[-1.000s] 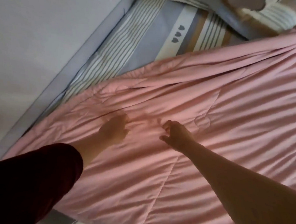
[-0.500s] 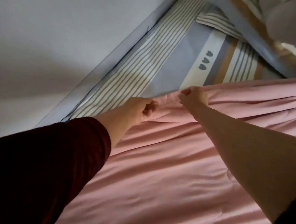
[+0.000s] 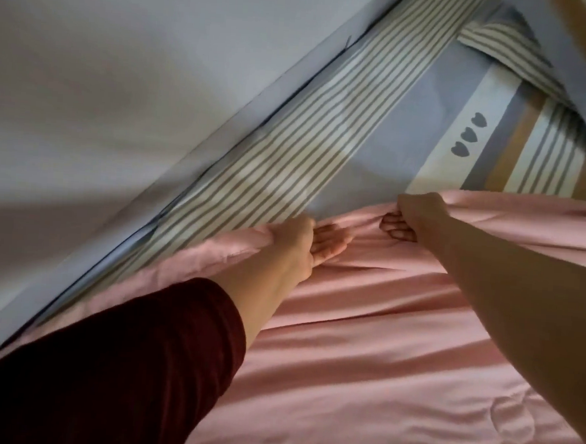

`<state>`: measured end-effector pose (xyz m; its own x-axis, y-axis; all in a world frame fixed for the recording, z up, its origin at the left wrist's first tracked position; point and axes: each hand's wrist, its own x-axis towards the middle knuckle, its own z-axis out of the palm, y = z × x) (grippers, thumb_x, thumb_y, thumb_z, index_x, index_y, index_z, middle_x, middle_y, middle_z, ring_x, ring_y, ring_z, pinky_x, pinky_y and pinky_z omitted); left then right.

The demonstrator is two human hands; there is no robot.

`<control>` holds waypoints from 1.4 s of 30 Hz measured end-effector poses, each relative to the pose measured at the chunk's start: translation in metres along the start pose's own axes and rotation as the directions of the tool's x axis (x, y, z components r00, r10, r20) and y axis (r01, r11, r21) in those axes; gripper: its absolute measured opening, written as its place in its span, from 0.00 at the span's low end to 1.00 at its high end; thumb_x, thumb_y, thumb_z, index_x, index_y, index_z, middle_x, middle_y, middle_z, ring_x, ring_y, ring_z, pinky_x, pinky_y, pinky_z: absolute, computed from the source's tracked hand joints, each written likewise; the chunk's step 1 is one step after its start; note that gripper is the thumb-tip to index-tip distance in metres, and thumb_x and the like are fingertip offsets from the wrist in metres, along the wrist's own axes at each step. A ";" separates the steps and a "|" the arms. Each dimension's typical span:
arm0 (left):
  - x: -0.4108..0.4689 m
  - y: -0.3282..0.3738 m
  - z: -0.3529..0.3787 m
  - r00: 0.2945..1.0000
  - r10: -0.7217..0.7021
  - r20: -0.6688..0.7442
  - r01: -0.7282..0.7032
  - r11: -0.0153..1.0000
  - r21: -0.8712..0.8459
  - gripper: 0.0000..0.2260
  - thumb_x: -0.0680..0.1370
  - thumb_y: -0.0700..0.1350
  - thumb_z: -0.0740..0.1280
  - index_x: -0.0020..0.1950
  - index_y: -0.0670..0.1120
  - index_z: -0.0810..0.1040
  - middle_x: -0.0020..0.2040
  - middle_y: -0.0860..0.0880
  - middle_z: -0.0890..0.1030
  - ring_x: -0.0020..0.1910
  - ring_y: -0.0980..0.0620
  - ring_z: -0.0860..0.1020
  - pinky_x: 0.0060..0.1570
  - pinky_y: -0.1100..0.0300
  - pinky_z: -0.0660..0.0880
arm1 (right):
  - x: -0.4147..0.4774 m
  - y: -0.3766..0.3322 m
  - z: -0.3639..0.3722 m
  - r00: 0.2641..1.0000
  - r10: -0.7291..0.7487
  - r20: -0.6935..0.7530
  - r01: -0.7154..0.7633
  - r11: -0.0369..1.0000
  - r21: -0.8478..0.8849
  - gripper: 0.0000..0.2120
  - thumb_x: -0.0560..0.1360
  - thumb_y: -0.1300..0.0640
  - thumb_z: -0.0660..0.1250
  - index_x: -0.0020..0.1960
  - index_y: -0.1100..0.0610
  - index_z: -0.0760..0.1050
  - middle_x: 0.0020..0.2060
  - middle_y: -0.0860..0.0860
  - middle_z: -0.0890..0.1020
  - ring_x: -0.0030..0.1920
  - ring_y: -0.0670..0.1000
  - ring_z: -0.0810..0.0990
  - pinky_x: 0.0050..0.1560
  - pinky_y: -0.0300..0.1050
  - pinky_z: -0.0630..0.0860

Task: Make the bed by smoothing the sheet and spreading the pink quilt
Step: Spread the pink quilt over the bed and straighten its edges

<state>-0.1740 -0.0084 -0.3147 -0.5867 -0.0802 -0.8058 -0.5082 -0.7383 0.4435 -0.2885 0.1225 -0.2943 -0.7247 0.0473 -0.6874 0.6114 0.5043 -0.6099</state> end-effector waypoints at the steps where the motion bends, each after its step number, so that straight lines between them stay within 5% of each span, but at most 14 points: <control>1: 0.000 0.007 -0.004 0.997 0.072 0.021 -0.072 0.997 -0.023 0.16 0.82 0.39 0.49 0.43 0.37 0.73 0.26 0.45 0.81 0.23 0.54 0.80 0.26 0.64 0.77 | 0.002 -0.009 0.006 0.998 -0.065 -0.007 0.065 0.996 0.065 0.14 0.80 0.63 0.52 0.47 0.62 0.76 0.30 0.57 0.84 0.28 0.47 0.83 0.30 0.35 0.77; 3: 0.012 0.035 -0.016 0.962 0.274 -0.003 -0.274 0.961 -0.032 0.15 0.82 0.39 0.51 0.41 0.38 0.73 0.23 0.48 0.80 0.21 0.57 0.78 0.24 0.67 0.74 | 0.008 -0.037 0.028 0.981 -0.194 -0.006 0.191 0.961 0.201 0.14 0.79 0.64 0.54 0.39 0.60 0.74 0.23 0.50 0.81 0.24 0.45 0.80 0.26 0.35 0.74; 8: 0.031 0.088 -0.029 0.849 0.522 -0.076 -0.510 0.850 0.133 0.18 0.82 0.39 0.50 0.37 0.40 0.74 0.22 0.51 0.79 0.20 0.59 0.76 0.22 0.68 0.72 | 0.031 -0.105 0.077 0.908 -0.415 -0.046 0.413 0.877 0.246 0.14 0.81 0.57 0.59 0.38 0.55 0.75 0.35 0.52 0.83 0.36 0.51 0.81 0.36 0.43 0.75; 11: 0.050 0.110 -0.036 0.723 0.657 -0.216 -0.623 0.754 0.210 0.21 0.82 0.40 0.52 0.33 0.41 0.76 0.24 0.49 0.80 0.23 0.53 0.78 0.26 0.64 0.75 | 0.048 -0.128 0.103 0.878 -0.473 -0.073 0.476 0.848 0.234 0.15 0.80 0.53 0.59 0.37 0.54 0.76 0.42 0.54 0.85 0.42 0.52 0.82 0.41 0.46 0.78; 14: 0.076 0.109 -0.045 0.597 0.753 -0.278 -0.591 0.647 0.482 0.21 0.78 0.50 0.54 0.35 0.40 0.79 0.35 0.41 0.83 0.36 0.42 0.83 0.43 0.49 0.80 | 0.067 -0.128 0.120 0.884 -0.467 0.022 0.452 0.866 0.214 0.20 0.82 0.57 0.56 0.36 0.55 0.80 0.36 0.50 0.85 0.37 0.46 0.83 0.36 0.37 0.76; 17: 0.078 0.093 -0.036 0.472 0.837 -0.275 -0.426 0.490 0.761 0.18 0.77 0.55 0.55 0.46 0.45 0.79 0.42 0.45 0.84 0.46 0.44 0.82 0.47 0.54 0.77 | 0.084 -0.109 0.127 0.876 -0.460 0.146 0.438 0.885 0.159 0.17 0.83 0.62 0.54 0.49 0.63 0.82 0.36 0.50 0.84 0.36 0.43 0.82 0.45 0.35 0.77; 20: 0.082 0.100 -0.009 0.354 0.933 -0.071 -0.290 0.182 0.939 0.12 0.78 0.46 0.60 0.59 0.45 0.74 0.55 0.45 0.80 0.55 0.44 0.77 0.51 0.53 0.69 | 0.087 -0.120 0.126 0.820 -0.500 0.279 0.521 0.854 -0.002 0.14 0.81 0.64 0.56 0.59 0.64 0.79 0.46 0.53 0.82 0.38 0.41 0.79 0.45 0.30 0.76; 24: 0.118 0.117 0.006 0.233 0.920 0.316 -0.421 -0.198 0.885 0.07 0.75 0.38 0.61 0.51 0.41 0.76 0.47 0.41 0.78 0.47 0.40 0.76 0.49 0.50 0.69 | 0.093 -0.133 0.108 0.837 -0.397 0.376 0.446 0.894 -0.049 0.11 0.81 0.66 0.58 0.58 0.60 0.76 0.38 0.51 0.78 0.27 0.42 0.77 0.23 0.32 0.72; 27: 0.135 0.113 0.001 0.197 0.912 0.360 -0.215 -0.318 0.923 0.06 0.76 0.39 0.62 0.51 0.42 0.75 0.49 0.41 0.77 0.48 0.40 0.74 0.52 0.51 0.67 | 0.103 -0.133 0.093 0.810 -0.336 0.481 0.370 0.929 0.026 0.10 0.82 0.64 0.56 0.54 0.60 0.76 0.38 0.53 0.80 0.30 0.42 0.77 0.28 0.32 0.71; 30: 0.138 0.107 0.002 0.179 0.913 0.367 -0.165 -0.340 0.926 0.05 0.77 0.40 0.61 0.51 0.43 0.74 0.48 0.42 0.76 0.48 0.41 0.73 0.52 0.51 0.66 | 0.100 -0.134 0.072 0.773 -0.294 0.562 0.311 0.948 0.068 0.10 0.83 0.60 0.57 0.52 0.59 0.77 0.37 0.51 0.83 0.36 0.45 0.82 0.32 0.35 0.77; 32: 0.136 0.109 0.004 0.184 0.912 0.366 -0.148 -0.342 0.928 0.05 0.78 0.41 0.60 0.51 0.43 0.74 0.47 0.42 0.76 0.47 0.40 0.73 0.51 0.50 0.66 | 0.113 -0.140 0.055 0.852 -0.340 0.399 0.385 0.922 -0.038 0.10 0.81 0.57 0.61 0.46 0.59 0.78 0.32 0.51 0.85 0.30 0.47 0.82 0.29 0.39 0.77; 35: 0.137 0.109 0.006 0.211 0.909 0.359 -0.139 -0.335 0.932 0.05 0.79 0.41 0.59 0.51 0.44 0.74 0.47 0.43 0.76 0.47 0.40 0.73 0.51 0.50 0.67 | 0.136 -0.153 0.009 0.865 -0.500 0.039 0.477 0.796 -0.374 0.10 0.74 0.53 0.70 0.37 0.57 0.81 0.29 0.52 0.84 0.27 0.50 0.80 0.32 0.43 0.78; 37: 0.138 0.108 0.005 0.221 0.908 0.355 -0.123 -0.336 0.934 0.06 0.79 0.41 0.59 0.52 0.44 0.73 0.48 0.43 0.75 0.47 0.41 0.73 0.52 0.49 0.68 | 0.141 -0.157 -0.025 0.858 -0.495 0.138 0.483 0.684 -0.547 0.09 0.70 0.50 0.74 0.40 0.55 0.80 0.29 0.50 0.80 0.28 0.48 0.76 0.32 0.40 0.75; 42: 0.139 0.110 0.006 0.246 0.908 0.338 -0.082 -0.328 0.941 0.06 0.79 0.42 0.58 0.53 0.44 0.73 0.48 0.43 0.75 0.47 0.42 0.72 0.52 0.49 0.68 | 0.146 -0.162 -0.095 0.941 -0.151 0.302 0.337 0.449 -0.827 0.08 0.74 0.56 0.71 0.43 0.62 0.76 0.23 0.52 0.72 0.22 0.49 0.67 0.23 0.35 0.63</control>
<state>-0.3149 -0.0969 -0.3760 -0.8190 -0.4639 0.3376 -0.3785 0.8791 0.2898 -0.5236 0.1296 -0.2585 -0.6784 -0.2920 -0.6742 -0.2327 0.9558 -0.1798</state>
